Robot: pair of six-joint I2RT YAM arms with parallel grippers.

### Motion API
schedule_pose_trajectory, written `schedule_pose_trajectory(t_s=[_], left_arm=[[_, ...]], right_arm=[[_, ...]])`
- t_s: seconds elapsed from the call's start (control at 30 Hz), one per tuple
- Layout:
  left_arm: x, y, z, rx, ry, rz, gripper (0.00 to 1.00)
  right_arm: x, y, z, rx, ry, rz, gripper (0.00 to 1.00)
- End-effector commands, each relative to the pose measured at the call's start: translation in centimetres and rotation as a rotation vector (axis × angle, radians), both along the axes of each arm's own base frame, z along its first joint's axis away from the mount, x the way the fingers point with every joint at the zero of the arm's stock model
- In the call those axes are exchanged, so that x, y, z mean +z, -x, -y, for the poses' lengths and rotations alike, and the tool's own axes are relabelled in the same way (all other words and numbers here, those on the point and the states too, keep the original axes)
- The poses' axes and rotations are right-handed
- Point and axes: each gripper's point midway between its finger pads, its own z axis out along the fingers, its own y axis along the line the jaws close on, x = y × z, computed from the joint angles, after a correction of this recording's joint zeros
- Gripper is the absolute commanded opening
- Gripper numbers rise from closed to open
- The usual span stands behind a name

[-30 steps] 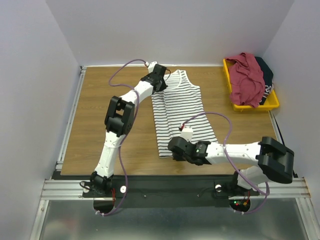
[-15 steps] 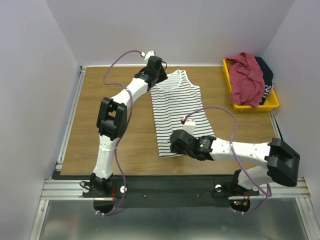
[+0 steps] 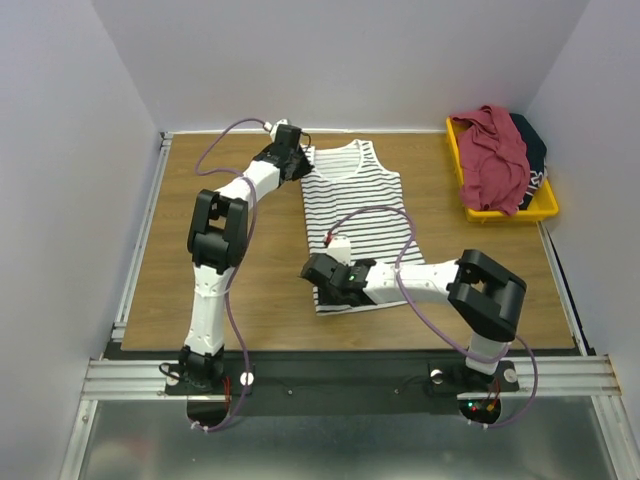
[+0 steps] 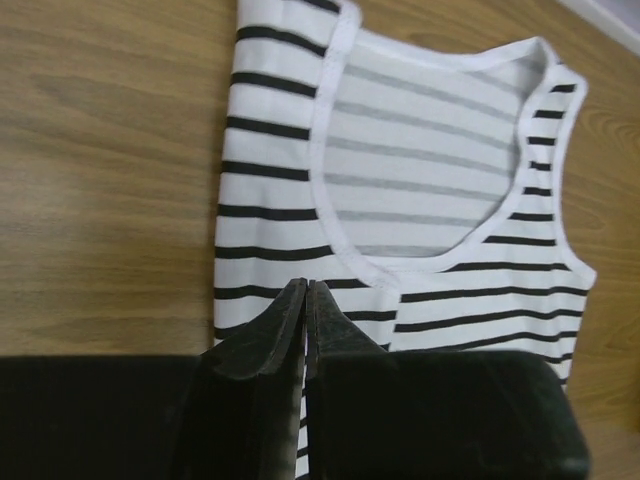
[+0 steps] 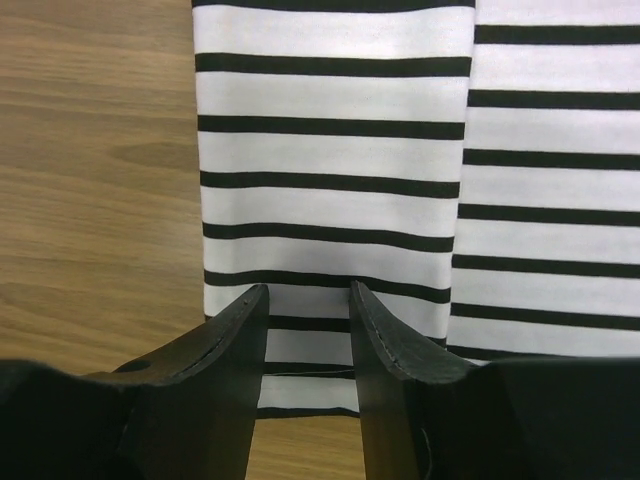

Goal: Fold and stack the tank tops
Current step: Fold the tank top

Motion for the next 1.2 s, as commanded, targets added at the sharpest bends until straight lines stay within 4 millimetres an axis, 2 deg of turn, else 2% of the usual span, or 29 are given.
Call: schedule_pose_trajectory(t_s=[0.0, 0.13, 0.37, 0.43, 0.57, 0.67, 0.77, 0.9, 1.0, 1.03, 1.1, 1.13, 1.17], left_arm=[[-2.6, 0.7, -1.1, -0.002, -0.034, -0.070, 0.16], [-5.6, 1.3, -4.5, 0.102, -0.101, -0.138, 0.17], [-7.7, 1.6, -8.7, 0.174, -0.159, -0.195, 0.17], [-7.6, 1.6, -9.3, 0.163, -0.144, -0.184, 0.17], [-6.1, 1.7, -9.9, 0.208, -0.141, -0.168, 0.17], [-5.0, 1.7, -11.4, 0.245, -0.175, -0.162, 0.17], [-4.1, 1.8, -13.5, 0.283, -0.184, -0.162, 0.17], [-2.8, 1.8, -14.3, 0.287, -0.200, -0.142, 0.17], [-1.5, 1.3, -13.7, 0.255, -0.190, -0.115, 0.18], [-1.1, 1.2, -13.4, 0.241, -0.192, -0.106, 0.20], [0.6, 0.8, -12.9, 0.229, -0.186, -0.071, 0.27], [1.3, 0.7, -12.4, 0.216, -0.189, -0.053, 0.30], [2.6, 0.4, -12.2, 0.213, -0.185, -0.026, 0.35]], right_arm=[[-0.2, -0.2, -1.8, 0.040, -0.006, 0.003, 0.43], [-0.4, 0.9, -4.5, 0.117, -0.042, -0.021, 0.43], [-1.3, 2.6, -7.8, 0.199, -0.093, -0.074, 0.43], [-1.4, 3.2, -8.9, 0.225, -0.101, -0.084, 0.43], [-1.4, 4.3, -10.5, 0.254, -0.129, -0.102, 0.43], [-1.0, 5.0, -11.3, 0.264, -0.152, -0.110, 0.43], [-0.4, 5.2, -12.2, 0.271, -0.187, -0.114, 0.43], [0.2, 5.0, -12.4, 0.255, -0.209, -0.101, 0.43], [2.0, 4.3, -12.0, 0.226, -0.229, -0.052, 0.44], [3.4, 4.0, -11.8, 0.221, -0.248, -0.031, 0.45], [5.2, 3.3, -11.5, 0.207, -0.267, 0.016, 0.51], [6.9, 3.1, -11.2, 0.200, -0.293, 0.041, 0.53], [7.9, 2.5, -10.8, 0.187, -0.299, 0.071, 0.55]])
